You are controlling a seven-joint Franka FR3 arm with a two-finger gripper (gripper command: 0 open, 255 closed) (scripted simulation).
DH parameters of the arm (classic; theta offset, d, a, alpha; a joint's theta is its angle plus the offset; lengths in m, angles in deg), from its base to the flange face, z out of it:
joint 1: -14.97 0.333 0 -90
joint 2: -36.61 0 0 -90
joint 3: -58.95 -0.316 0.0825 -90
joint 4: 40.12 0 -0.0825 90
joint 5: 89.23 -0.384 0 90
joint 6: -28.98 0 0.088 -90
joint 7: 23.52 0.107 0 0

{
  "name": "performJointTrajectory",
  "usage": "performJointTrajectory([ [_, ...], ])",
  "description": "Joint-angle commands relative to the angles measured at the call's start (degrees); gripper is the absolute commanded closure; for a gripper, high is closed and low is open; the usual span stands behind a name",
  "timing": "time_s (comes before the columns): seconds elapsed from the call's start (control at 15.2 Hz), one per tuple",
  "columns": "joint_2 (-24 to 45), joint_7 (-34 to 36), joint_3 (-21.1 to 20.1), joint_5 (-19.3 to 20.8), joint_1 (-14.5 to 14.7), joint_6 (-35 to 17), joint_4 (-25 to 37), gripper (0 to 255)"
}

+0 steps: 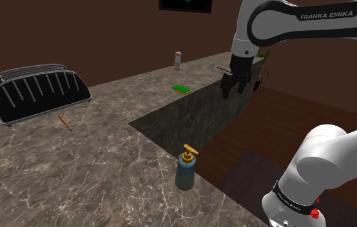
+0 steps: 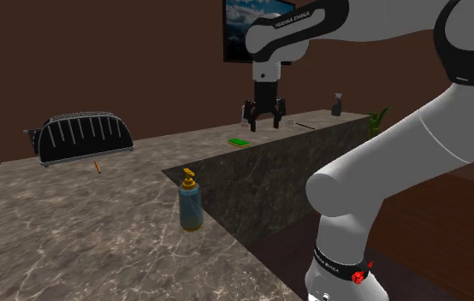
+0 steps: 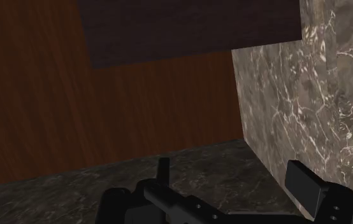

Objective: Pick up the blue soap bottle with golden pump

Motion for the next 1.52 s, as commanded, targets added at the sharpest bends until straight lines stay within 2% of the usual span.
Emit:
performJointTrajectory([
  [0.0, 0.00, 0.00, 0.00, 0.00, 0.00, 0.00, 0.00, 0],
  [0.73, -1.83, 15.93, -12.98, -11.12, 6.31, -2.78, -3.69, 0],
  [1.45, 5.52, 31.91, -26.96, -20.03, 10.69, -8.89, 0.81, 0],
])
